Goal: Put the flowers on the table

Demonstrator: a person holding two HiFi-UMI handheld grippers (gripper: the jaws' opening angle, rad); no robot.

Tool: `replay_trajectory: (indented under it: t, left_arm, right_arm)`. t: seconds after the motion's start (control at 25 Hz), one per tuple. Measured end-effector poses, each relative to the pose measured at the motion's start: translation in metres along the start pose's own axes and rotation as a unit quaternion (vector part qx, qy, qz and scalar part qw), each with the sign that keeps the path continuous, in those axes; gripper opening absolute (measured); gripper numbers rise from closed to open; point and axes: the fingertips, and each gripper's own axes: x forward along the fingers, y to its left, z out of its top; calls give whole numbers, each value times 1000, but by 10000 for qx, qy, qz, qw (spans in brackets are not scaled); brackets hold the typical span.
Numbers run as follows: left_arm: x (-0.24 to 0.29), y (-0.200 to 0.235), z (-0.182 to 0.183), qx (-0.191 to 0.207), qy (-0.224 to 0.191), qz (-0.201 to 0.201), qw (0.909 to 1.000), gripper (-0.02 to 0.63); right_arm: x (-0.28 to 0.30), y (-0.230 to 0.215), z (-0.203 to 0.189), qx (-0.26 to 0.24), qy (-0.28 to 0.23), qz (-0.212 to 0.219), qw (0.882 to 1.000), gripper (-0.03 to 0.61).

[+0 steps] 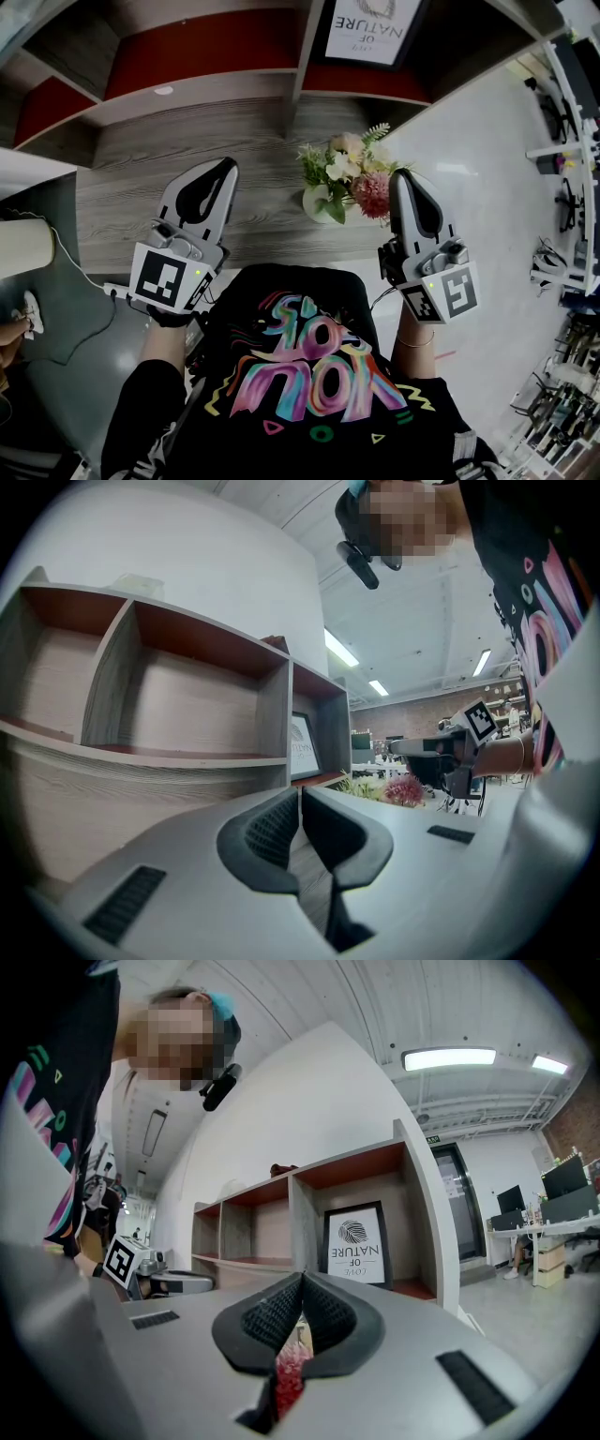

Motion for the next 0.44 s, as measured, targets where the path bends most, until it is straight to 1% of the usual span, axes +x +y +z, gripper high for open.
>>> replay_trajectory:
  t: [0.44]
  left_arm:
    - [2, -5, -3, -3, 21, -48, 10000, 31]
  right_arm:
    - [-1, -1, -2, -14, 32, 22, 10000, 14]
